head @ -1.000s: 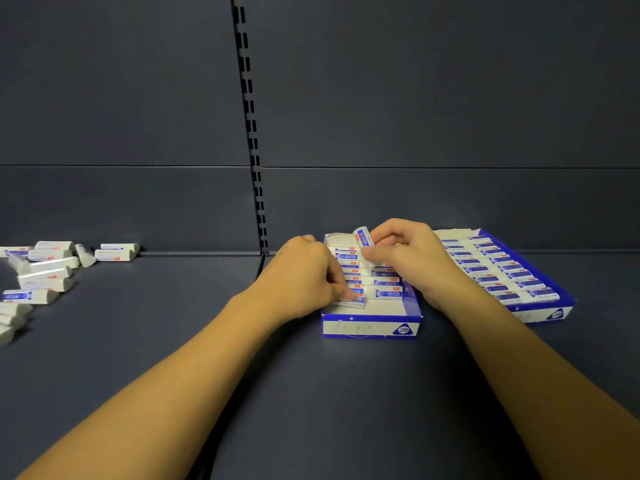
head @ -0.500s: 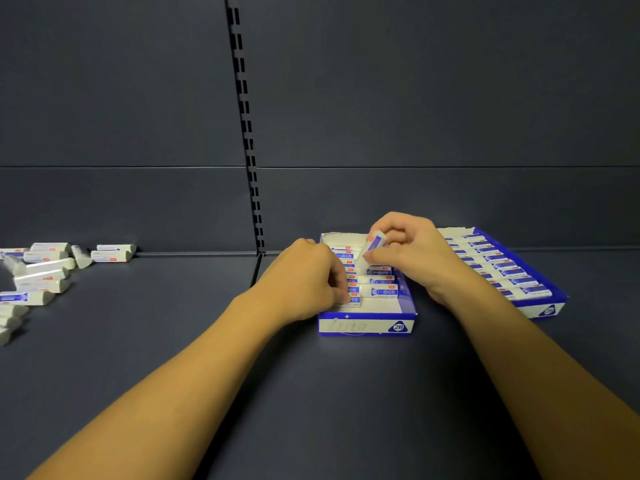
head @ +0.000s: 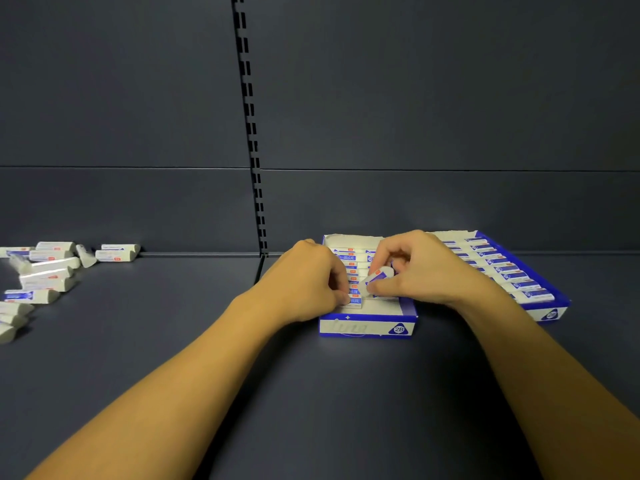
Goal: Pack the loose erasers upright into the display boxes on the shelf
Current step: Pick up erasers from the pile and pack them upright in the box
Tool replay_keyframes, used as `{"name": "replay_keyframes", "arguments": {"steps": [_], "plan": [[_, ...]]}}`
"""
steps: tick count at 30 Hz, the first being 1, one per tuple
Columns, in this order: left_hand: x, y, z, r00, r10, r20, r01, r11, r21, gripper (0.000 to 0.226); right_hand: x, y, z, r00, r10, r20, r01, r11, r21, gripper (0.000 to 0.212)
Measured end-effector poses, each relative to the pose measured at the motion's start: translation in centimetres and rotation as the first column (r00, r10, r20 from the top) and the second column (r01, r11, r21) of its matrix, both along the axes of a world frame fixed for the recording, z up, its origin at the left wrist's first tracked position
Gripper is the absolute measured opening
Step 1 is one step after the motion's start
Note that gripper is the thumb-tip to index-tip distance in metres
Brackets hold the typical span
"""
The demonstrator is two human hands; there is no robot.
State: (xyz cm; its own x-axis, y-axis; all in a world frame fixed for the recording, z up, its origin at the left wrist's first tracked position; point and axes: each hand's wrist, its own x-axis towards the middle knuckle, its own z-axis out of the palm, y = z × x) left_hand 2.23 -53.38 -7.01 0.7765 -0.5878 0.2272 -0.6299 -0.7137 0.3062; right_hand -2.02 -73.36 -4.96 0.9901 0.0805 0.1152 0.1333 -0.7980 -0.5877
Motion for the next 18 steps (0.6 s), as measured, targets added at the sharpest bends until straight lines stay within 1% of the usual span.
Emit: {"name": "replay_keyframes", "arguments": {"steps": [5, 7, 13, 18], "plan": [[0.26, 0.22, -0.05, 1.000, -0.010, -0.010, 0.010, 1.000, -0.023, 0.006, -0.29, -0.52, -0.09, 1.000, 0.000, -0.022, -0.004, 0.979, -0.205, 0.018], [0.32, 0.17, -0.10, 1.000, -0.011, -0.014, 0.011, 1.000, -0.018, 0.007, -0.20, -0.59, -0.19, 1.000, 0.003, -0.027, -0.009, 0.969, -0.249, 0.018], [0.43, 0.15, -0.20, 0.999, -0.010, -0.033, 0.009, 1.000, -0.025, 0.008, -0.03, -0.32, -0.29, 1.000, 0.013, 0.018, -0.008, 0.969, -0.247, 0.015], [0.36, 0.23, -0.22, 0.998, -0.021, -0.065, 0.018, 0.999, -0.050, 0.008, -0.07, -0.20, -0.65, 0.998, -0.051, 0.025, 0.055, 0.973, -0.225, 0.019]]}}
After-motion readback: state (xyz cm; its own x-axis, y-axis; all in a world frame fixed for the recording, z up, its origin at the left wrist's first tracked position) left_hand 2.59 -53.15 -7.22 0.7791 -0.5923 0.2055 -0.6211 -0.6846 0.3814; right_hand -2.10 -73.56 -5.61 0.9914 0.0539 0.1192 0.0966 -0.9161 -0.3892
